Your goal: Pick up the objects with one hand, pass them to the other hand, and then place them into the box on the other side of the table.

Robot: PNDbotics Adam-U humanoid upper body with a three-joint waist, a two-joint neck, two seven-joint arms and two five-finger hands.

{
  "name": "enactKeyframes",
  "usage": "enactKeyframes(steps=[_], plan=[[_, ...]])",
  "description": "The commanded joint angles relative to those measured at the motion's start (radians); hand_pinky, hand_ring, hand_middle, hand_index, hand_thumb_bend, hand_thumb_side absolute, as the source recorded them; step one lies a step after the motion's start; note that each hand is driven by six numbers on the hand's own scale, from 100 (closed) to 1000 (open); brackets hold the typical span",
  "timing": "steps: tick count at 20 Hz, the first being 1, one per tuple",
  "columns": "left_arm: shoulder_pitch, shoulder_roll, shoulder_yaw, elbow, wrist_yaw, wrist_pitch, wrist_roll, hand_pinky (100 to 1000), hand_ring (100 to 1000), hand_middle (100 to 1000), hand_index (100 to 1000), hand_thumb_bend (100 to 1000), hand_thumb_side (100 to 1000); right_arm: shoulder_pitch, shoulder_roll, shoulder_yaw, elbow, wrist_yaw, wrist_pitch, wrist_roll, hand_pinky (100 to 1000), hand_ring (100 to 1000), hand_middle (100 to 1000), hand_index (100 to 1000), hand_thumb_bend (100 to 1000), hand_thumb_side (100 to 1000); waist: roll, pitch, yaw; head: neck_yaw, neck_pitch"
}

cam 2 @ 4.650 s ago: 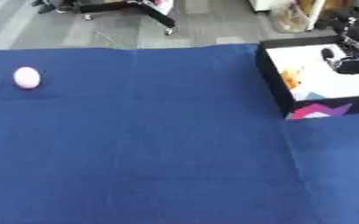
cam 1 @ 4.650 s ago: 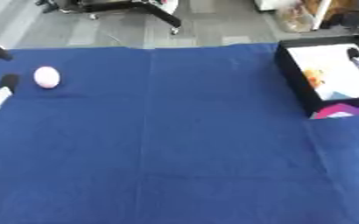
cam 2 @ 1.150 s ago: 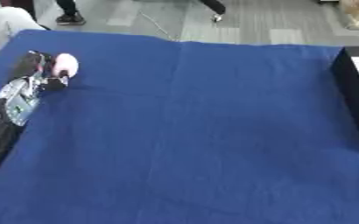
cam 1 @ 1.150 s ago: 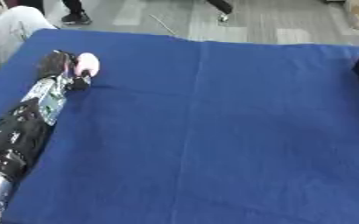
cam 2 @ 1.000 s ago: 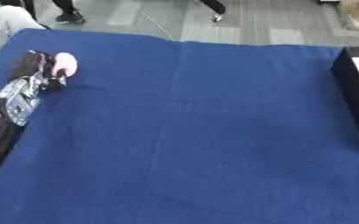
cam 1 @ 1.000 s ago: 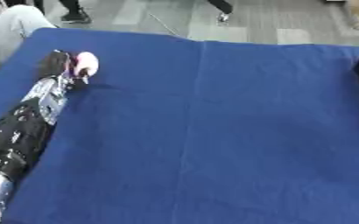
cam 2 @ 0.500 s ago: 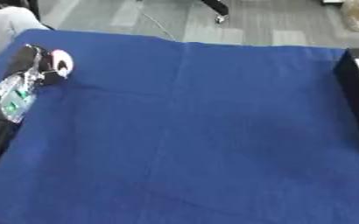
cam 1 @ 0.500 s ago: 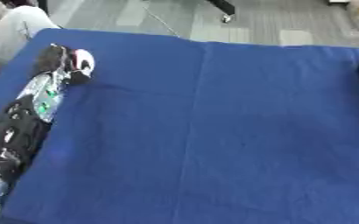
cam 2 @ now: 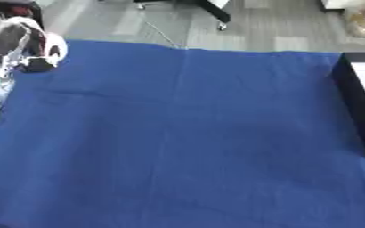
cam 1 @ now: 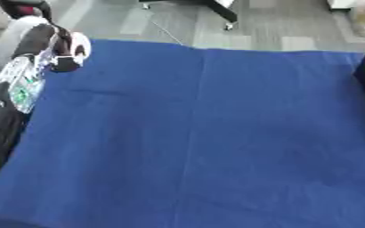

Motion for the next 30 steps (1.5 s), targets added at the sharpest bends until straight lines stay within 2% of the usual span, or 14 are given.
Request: enactKeyframes(steps=[1,4,6,10,11,14,17,20,24,30], plan=[[-0.003,0.064,-0.032,-0.104,0.031,-0.046,-0.021,661,405,314,455,100,183,-0.014,-0.007,0.021,-0.008,-0.077,0.028,0.056,1000,709,740,924,100,307,0.005,-0.030,0.007,-0.019,0.008],[0.012,0.084,-0.073,-0.204,0.068,-0.084,-0.041,664,408,317,457,100,177,-0.021,0.012,0.057,-0.011,-0.188,0.087,0.134,1000,684,712,915,100,322,0.012,-0.043,0.017,-0.040,0.015],[0.025,0.099,-0.102,-0.279,0.099,-0.106,-0.053,667,412,320,459,100,167,-0.027,0.027,0.087,-0.006,-0.273,0.147,0.197,1000,665,689,909,100,327,0.018,-0.052,0.023,-0.053,0.021],[0.049,0.128,-0.152,-0.430,0.152,-0.131,-0.065,671,430,336,461,100,155,-0.042,0.073,0.132,0.018,-0.444,0.301,0.303,1000,628,644,899,100,476,0.028,-0.066,0.032,-0.075,0.029],[0.055,0.134,-0.163,-0.467,0.166,-0.135,-0.068,673,432,337,462,100,149,-0.046,0.088,0.140,0.027,-0.478,0.344,0.317,1000,614,625,894,100,543,0.031,-0.069,0.034,-0.081,0.032],[0.075,0.151,-0.194,-0.580,0.200,-0.144,-0.074,676,434,340,429,100,145,-0.062,0.140,0.163,0.051,-0.558,0.471,0.330,1000,601,609,888,100,634,0.035,-0.075,0.039,-0.097,0.039],[0.096,0.163,-0.223,-0.685,0.232,-0.150,-0.092,677,438,343,426,100,150,-0.076,0.188,0.187,0.064,-0.600,0.574,0.326,1000,593,597,884,100,730,0.037,-0.078,0.043,-0.118,0.046],[0.108,0.164,-0.245,-0.778,0.262,-0.153,-0.121,677,439,344,428,100,154,-0.083,0.236,0.212,0.068,-0.631,0.653,0.328,1000,591,594,883,100,781,0.036,-0.079,0.045,-0.145,0.051],[0.111,0.155,-0.268,-0.858,0.297,-0.149,-0.167,677,440,345,430,100,163,-0.095,0.285,0.250,0.078,-0.662,0.743,0.342,1000,591,592,884,100,855,0.033,-0.080,0.049,-0.176,0.057],[0.105,0.133,-0.295,-0.925,0.331,-0.147,-0.228,677,442,347,433,100,172,-0.126,0.346,0.305,0.104,-0.686,0.851,0.373,1000,596,593,891,100,956,0.030,-0.082,0.056,-0.196,0.063]])
